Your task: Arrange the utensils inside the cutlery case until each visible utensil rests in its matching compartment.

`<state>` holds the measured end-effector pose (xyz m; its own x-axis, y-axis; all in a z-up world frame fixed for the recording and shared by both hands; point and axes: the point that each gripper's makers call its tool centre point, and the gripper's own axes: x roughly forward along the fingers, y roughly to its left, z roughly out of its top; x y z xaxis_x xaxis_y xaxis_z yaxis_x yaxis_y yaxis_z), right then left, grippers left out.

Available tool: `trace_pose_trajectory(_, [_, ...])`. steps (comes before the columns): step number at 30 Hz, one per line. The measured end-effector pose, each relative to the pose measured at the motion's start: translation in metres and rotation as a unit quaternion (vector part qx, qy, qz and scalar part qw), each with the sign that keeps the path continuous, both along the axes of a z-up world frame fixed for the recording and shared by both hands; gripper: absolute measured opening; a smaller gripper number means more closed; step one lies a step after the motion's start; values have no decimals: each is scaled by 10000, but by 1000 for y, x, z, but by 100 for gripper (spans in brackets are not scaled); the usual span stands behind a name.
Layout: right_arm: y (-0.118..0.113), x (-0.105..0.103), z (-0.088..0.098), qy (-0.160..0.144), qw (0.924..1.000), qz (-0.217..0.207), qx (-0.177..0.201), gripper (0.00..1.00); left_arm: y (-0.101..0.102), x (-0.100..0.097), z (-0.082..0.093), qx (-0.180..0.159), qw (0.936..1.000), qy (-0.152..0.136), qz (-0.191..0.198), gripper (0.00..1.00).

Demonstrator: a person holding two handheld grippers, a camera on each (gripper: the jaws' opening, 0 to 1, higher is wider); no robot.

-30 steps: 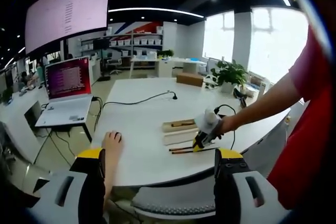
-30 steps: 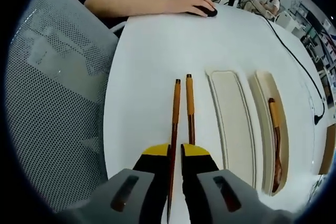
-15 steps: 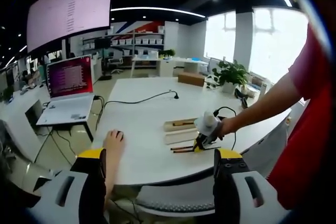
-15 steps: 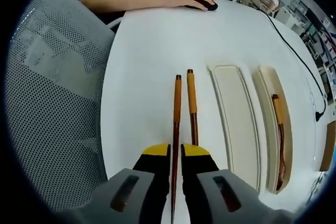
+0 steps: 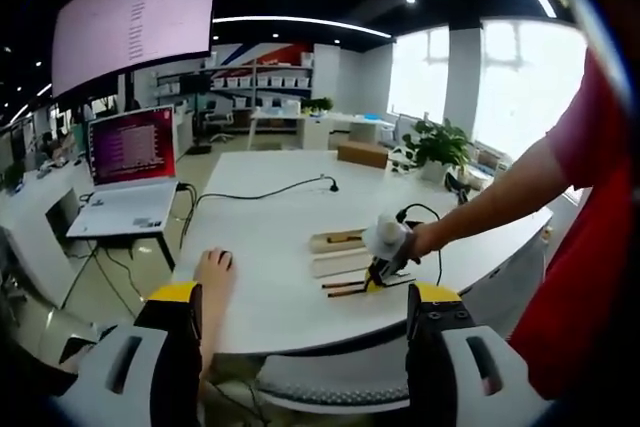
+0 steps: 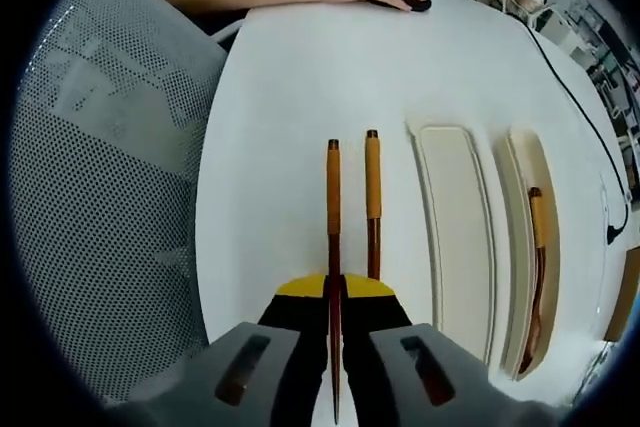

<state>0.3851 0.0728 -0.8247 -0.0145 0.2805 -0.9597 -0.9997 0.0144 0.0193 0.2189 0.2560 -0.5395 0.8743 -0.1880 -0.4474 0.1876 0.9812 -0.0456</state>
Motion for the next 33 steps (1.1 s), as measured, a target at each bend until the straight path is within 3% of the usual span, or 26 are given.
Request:
trace_pose_trajectory(3, [0,-3,1,-98,9998,192,20,0,0,1,2,18,10000,-51,-6,86])
trace_pose_trajectory(6, [0,-1,3,-46,10000,48,-2,0,0,1,4,-11,10000,-86,-6,86])
trace_pose_trajectory(15, [6,7,33,-29,9996,-2,293,0,2,1,2,-22,10000,-68,-4,86])
trace_pose_trajectory(25, [2,3,35,-120,9990,318,296,0,-3,2,1,-83,9999,-95,-41,86])
trace_pose_trajectory(33, [2,11,42,-64,9991,242,347,0,-5,5,0,-81,9999,-97,-68,86])
